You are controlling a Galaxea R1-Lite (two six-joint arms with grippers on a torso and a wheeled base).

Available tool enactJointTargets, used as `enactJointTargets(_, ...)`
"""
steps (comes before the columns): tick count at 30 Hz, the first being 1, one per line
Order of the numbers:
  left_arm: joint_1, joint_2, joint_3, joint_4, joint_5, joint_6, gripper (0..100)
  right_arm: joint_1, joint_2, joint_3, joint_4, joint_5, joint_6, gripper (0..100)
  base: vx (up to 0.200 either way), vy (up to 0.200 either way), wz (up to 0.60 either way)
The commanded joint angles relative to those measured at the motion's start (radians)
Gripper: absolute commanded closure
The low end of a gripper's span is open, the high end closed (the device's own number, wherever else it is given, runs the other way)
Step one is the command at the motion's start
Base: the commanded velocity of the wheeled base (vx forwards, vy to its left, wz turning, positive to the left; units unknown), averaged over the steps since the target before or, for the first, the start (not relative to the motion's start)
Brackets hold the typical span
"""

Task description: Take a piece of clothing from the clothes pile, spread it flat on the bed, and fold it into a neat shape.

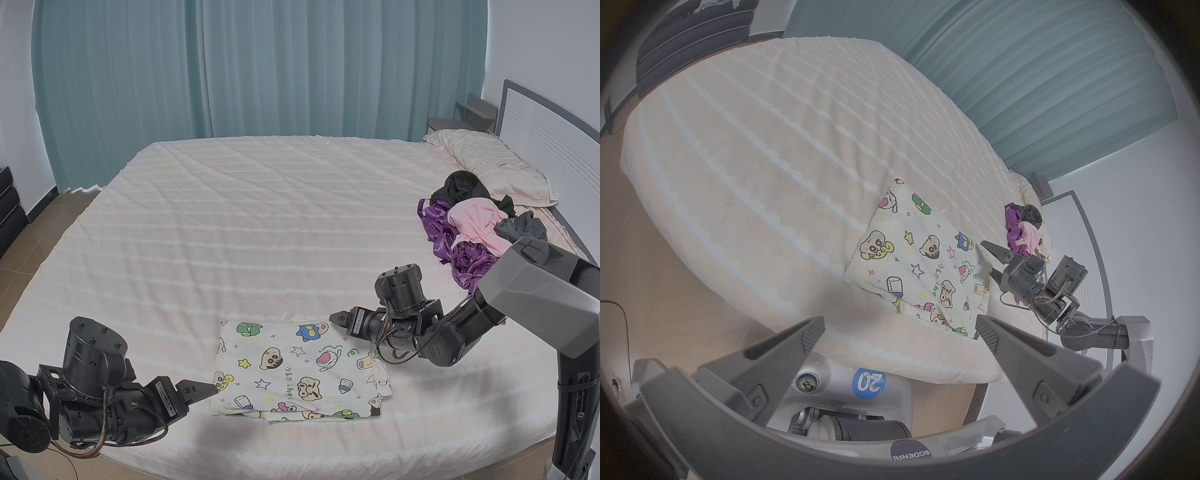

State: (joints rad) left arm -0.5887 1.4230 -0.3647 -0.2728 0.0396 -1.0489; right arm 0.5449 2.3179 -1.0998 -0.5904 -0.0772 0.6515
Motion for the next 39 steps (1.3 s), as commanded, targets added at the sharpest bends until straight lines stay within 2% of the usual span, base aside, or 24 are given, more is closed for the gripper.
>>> enactJointTargets(1, 0.000, 0.002, 0.000, 0.000, 0.000, 0.000, 0, 0.003, 0.006, -0.002, -0.002, -0.001, 0.000, 100, 0.000, 0.000, 0.00)
enactJointTargets(39, 0.000, 0.002, 0.000, 0.000, -0.001, 0.000, 0, -0.079, 0.041, -0.054, -0.002, -0.006, 0.007, 100, 0.000, 0.000, 0.00)
